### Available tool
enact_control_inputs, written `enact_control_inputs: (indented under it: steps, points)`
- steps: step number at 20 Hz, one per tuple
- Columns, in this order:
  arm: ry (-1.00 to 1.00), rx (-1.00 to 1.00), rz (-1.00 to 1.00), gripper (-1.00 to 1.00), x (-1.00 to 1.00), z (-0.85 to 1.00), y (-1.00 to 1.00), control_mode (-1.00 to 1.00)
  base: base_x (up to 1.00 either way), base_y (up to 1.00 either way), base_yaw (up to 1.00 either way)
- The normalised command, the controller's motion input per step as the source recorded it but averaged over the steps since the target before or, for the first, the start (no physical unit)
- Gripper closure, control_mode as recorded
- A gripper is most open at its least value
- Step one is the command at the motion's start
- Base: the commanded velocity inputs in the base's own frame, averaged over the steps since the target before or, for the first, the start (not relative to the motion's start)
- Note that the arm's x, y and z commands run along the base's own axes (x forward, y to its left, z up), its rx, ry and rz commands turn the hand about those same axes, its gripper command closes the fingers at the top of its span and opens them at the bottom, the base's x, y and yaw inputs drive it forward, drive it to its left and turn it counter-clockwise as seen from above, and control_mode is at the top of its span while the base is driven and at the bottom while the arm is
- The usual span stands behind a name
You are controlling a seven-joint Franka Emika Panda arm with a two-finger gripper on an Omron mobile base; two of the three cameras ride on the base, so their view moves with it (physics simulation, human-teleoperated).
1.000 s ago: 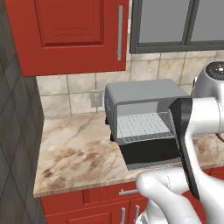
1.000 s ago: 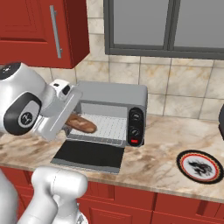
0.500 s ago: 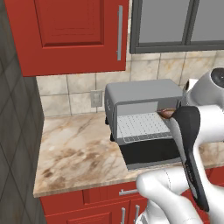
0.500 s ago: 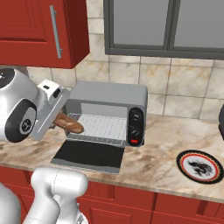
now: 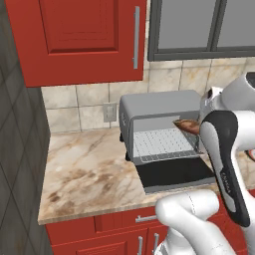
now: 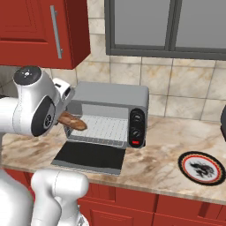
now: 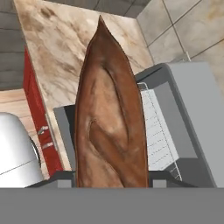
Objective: Pull the toaster oven rack outwards. Pick up the baguette from the plate and place it on the toaster oven rack. Close the toaster oven door fully and set the temperature to the lowest setting.
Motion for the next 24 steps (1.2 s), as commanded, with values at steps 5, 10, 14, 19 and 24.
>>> enact_control_inputs:
  steps: [5,10,14,19,24]
  points:
    - [0.08,-0.18,0.06,1.0,0.35,-0.02,0.06,-1.0,0.0,0.0,0.0]
    - [0.02,-0.11,0.01,1.0,0.16,-0.49,0.02,-1.0,0.0,0.0,0.0]
    - [0.0,0.0,0.0,1.0,0.0,-0.89,0.0,-1.0,0.0,0.0,0.0]
    - [0.0,0.0,0.0,1.0,0.02,-0.6,0.0,-1.0,0.0,0.0,0.0]
    - [0.0,0.0,0.0,1.0,0.14,-0.13,0.0,-1.0,0.0,0.0,0.0]
